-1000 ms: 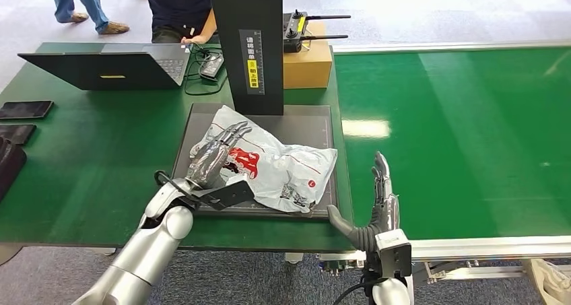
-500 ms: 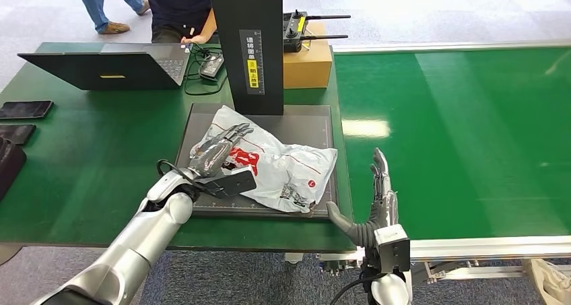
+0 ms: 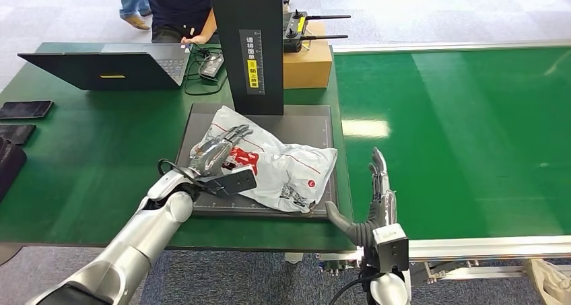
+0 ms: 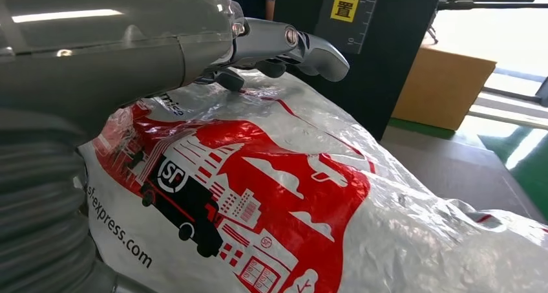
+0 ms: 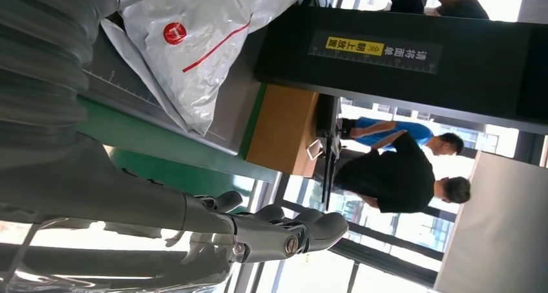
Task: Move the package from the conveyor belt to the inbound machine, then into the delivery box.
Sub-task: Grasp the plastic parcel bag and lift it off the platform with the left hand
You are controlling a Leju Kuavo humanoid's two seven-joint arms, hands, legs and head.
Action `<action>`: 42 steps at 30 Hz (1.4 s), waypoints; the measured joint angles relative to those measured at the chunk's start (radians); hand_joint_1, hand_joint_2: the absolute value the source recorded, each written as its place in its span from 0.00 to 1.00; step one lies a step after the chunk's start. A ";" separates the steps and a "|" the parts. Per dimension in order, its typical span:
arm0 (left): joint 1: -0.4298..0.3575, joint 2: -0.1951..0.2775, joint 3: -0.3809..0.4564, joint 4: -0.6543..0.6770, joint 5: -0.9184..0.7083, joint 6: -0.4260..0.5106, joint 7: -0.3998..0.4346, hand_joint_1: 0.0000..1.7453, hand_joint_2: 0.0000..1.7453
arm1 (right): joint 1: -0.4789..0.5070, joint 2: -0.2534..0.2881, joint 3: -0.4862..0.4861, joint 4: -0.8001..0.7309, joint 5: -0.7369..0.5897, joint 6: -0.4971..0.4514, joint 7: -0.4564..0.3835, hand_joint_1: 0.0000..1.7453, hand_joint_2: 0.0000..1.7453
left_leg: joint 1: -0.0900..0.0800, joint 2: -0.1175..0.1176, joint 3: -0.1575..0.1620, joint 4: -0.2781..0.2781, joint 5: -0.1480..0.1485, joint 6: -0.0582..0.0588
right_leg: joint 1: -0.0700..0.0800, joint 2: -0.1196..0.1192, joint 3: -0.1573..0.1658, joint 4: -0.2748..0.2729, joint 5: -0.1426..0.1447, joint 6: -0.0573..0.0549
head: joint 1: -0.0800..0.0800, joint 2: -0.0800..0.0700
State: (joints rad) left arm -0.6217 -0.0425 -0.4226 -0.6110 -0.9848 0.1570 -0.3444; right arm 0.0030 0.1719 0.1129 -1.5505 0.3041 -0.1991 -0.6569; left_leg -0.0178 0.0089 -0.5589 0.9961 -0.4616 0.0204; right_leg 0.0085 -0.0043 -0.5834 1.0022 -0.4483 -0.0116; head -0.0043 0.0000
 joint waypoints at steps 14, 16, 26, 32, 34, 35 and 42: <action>-0.055 0.000 0.000 0.155 -0.073 0.108 0.092 0.03 1.00 | -0.004 -0.010 0.036 0.023 -0.026 -0.036 0.006 0.00 1.00 | 0.000 0.000 0.000 0.000 0.000 0.000 | 0.000 0.000 0.000 0.000 0.000 0.000 | 0.000 0.000; -0.058 0.000 0.000 0.166 -0.074 0.108 0.093 0.31 1.00 | -0.004 -0.012 0.041 0.024 -0.030 -0.038 0.007 0.00 1.00 | 0.000 0.000 0.000 0.000 0.000 0.000 | 0.000 0.000 0.000 0.000 0.000 0.000 | 0.000 0.000; -0.070 0.001 0.000 0.190 -0.085 0.107 0.092 0.83 1.00 | -0.005 -0.016 0.056 0.024 -0.033 -0.043 0.009 0.00 1.00 | 0.000 0.000 0.000 0.000 0.000 0.000 | 0.000 0.000 0.000 0.000 0.000 0.000 | 0.000 0.000; -0.080 0.001 0.000 0.193 -0.099 0.116 0.096 0.96 1.00 | -0.014 -0.016 0.057 0.025 -0.037 -0.053 0.018 0.00 1.00 | 0.000 0.000 0.000 0.000 0.000 0.000 | 0.000 0.000 0.000 0.000 0.000 0.000 | 0.000 0.000; -0.082 0.001 0.000 0.193 -0.102 0.124 0.094 1.00 1.00 | -0.017 -0.016 0.058 0.025 -0.037 -0.055 0.020 0.00 1.00 | 0.000 0.000 0.000 0.000 0.000 0.000 | 0.000 0.000 0.000 0.000 0.000 0.000 | 0.000 0.000; -0.083 0.001 0.001 0.194 -0.102 0.130 0.091 1.00 1.00 | -0.018 -0.016 0.059 0.025 -0.037 -0.056 0.020 0.00 1.00 | 0.000 0.000 0.000 0.000 0.000 0.000 | 0.000 0.000 0.000 0.000 0.000 0.000 | 0.000 0.000; -0.079 0.001 0.041 0.191 -0.054 0.171 0.023 1.00 1.00 | -0.014 -0.016 0.063 0.025 -0.037 -0.070 0.023 0.00 1.00 | 0.000 0.000 0.000 0.000 0.000 0.000 | 0.000 0.000 0.000 0.000 0.000 0.000 | 0.000 0.000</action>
State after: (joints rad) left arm -0.7005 -0.0413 -0.3813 -0.4202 -1.0389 0.3284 -0.3215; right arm -0.0109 0.1556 0.1755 -1.5255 0.2674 -0.2691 -0.6335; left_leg -0.0178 0.0090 -0.5589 0.9961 -0.4615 0.0203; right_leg 0.0085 -0.0042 -0.5835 1.0025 -0.4483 -0.0117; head -0.0045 0.0000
